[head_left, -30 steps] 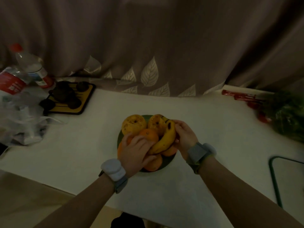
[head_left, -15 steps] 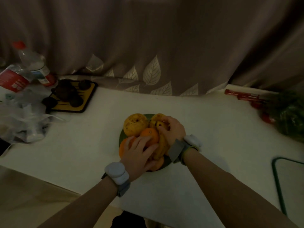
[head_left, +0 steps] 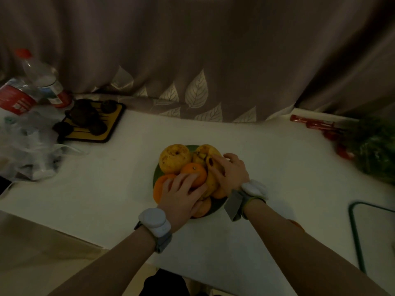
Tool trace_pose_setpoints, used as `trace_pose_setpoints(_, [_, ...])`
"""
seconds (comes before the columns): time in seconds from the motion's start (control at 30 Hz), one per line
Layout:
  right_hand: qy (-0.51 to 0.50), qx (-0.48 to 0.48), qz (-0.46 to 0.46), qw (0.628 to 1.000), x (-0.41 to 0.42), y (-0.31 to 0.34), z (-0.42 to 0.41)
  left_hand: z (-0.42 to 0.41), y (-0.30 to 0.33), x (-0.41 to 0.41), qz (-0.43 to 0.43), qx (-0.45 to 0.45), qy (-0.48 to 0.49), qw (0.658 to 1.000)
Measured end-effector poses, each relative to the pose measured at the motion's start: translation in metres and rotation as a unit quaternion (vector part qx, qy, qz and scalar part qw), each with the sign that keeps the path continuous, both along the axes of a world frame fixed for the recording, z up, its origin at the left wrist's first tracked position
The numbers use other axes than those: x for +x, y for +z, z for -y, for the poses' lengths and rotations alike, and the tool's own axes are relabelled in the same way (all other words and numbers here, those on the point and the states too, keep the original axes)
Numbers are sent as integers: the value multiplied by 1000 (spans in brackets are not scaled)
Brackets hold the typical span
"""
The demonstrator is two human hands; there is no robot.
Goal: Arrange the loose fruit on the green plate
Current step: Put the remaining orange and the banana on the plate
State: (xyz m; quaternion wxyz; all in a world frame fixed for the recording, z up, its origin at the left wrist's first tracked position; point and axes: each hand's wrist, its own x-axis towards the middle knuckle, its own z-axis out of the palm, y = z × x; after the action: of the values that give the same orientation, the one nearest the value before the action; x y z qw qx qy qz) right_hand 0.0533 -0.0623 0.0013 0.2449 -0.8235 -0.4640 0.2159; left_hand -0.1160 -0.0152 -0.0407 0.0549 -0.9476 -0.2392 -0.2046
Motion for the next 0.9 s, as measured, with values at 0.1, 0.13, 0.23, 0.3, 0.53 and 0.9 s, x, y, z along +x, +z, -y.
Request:
trace_pose_setpoints(0.1, [45,-19,-41,998,10,1,6,4,12,5,7,-11,-5,1000])
trace_pose_setpoints(0.13, [48,-10,-62,997,13,1,13,6,16,7,11,-12,-19,1000])
trace_pose_setpoints(0.23, [10,17,-94,995,21,0,42,12,26,13,10,-29,-67,997])
trace_pose_setpoints(0.3, [0,-1,-44,999,31,1,68,18,28,18,14,-50,-100,994])
trace_pose_setpoints(0.53, [-23,-166,22,986,60,-3,167,42,15,55,-18,-98,-205,974])
trace_pose_setpoints(0.9, [-33,-211,-4,977,52,-30,179,53,20,67,-57,-119,-232,964])
